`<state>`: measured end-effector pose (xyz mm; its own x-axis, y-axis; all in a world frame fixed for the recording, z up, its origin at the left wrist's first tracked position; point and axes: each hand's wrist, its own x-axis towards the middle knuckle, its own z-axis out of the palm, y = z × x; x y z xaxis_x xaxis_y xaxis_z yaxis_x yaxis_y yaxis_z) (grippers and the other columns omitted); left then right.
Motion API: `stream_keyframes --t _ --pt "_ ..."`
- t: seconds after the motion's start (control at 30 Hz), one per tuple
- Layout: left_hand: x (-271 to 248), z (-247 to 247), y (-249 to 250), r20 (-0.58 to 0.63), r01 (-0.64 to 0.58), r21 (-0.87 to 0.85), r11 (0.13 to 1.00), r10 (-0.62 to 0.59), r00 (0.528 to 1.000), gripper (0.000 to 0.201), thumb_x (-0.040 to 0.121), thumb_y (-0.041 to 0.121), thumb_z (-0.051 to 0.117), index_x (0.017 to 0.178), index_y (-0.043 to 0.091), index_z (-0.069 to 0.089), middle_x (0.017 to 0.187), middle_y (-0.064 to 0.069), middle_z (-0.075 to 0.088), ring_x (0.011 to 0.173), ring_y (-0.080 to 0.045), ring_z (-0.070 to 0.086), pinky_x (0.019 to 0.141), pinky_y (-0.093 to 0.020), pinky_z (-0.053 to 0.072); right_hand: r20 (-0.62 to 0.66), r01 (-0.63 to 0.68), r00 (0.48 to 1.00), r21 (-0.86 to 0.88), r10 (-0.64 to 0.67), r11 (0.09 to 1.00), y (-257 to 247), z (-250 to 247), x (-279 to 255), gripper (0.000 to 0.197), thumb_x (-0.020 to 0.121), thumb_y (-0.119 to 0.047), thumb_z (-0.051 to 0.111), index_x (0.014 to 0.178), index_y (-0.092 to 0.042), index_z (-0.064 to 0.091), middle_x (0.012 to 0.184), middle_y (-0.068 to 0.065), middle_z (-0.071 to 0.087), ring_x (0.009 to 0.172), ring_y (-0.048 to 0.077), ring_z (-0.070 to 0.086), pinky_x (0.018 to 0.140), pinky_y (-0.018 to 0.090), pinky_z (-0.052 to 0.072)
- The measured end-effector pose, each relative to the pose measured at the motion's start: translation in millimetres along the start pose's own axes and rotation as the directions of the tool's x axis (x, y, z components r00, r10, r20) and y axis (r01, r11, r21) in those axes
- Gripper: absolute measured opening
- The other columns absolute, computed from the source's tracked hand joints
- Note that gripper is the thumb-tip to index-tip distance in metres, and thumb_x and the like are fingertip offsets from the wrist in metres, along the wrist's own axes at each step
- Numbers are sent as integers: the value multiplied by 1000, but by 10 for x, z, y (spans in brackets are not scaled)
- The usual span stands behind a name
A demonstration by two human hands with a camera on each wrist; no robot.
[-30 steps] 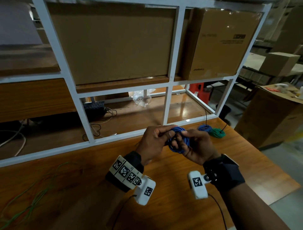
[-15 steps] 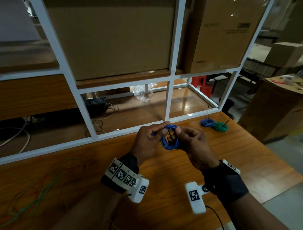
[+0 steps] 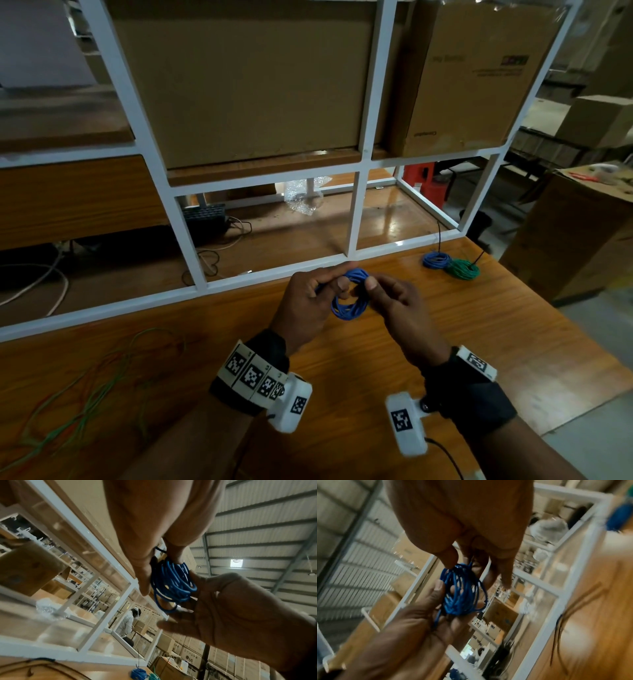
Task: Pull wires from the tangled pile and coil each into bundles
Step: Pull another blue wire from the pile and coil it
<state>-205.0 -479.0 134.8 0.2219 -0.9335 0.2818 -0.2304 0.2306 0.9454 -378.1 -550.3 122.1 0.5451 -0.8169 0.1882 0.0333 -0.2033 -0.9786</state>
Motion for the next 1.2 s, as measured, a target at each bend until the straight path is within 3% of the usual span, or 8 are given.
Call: stream_keyframes --t 0.07,0.17,0.33,0.47,0.6,0.73,0.97,1.2 --pt "0 -46 -13 28 -49 100 994 46 999 32 100 15 58 128 26 67 87 1 71 84 -16 68 81 -39 57 28 28 999 -94 -26 995 -61 -22 -10 23 103 -30 57 114 -21 75 105 1 77 102 17 71 90 36 57" --pt "-13 -112 29 120 -73 123 990 58 991 33 100 11 57 130 23 66 110 8 73 101 -14 68 90 -32 57 152 55 987 -71 -43 996 -144 -40 -23 31 97 -22 67 128 -15 69 117 0 76 109 15 72 88 32 59" --pt "-77 -99 121 50 37 -100 994 -33 998 38 100 16 59 137 25 59 113 0 73 108 -9 67 89 -23 54 35 24 999 -12 -23 1000 -98 45 -9 31 95 -17 70 125 -14 72 110 3 78 101 23 76 84 44 63" --pt "-252 -25 35 -16 144 -267 953 -153 988 29 99 24 58 126 22 68 119 6 72 115 -10 65 99 -37 54 -12 -27 1000 46 27 999 1 181 -74 22 95 -15 70 116 -14 77 102 7 80 94 26 77 81 50 64" --pt "-414 -52 -136 -24 245 -227 943 -257 966 28 97 36 60 116 20 74 112 2 75 108 -17 70 97 -51 54 -27 -60 998 -124 57 990 186 298 -167 18 96 -18 72 108 -30 78 90 1 81 81 23 78 75 52 64" --pt "-415 -299 -271 156 509 -348 787 -487 859 59 100 60 33 119 20 73 119 -4 73 111 -26 68 97 -50 53 1 -73 997 -236 76 969 280 352 -177 18 97 -22 72 113 -26 79 87 -3 80 75 20 77 69 53 64" --pt "-445 -593 -331 263 558 -345 754 -493 829 47 86 28 71 127 5 65 116 -15 72 108 -33 69 90 -50 56 100 13 995 -389 28 921 238 504 -157 21 97 -23 73 105 -42 78 77 -8 78 67 17 74 55 49 59" --pt "-588 -696 -471 174 510 -325 796 -479 860 37 80 7 79 116 8 71 103 -13 76 93 -31 74 77 -45 62 136 -27 986 -423 93 906 289 708 -188 15 98 -29 71 110 -30 80 78 -2 78 70 23 75 58 54 57"
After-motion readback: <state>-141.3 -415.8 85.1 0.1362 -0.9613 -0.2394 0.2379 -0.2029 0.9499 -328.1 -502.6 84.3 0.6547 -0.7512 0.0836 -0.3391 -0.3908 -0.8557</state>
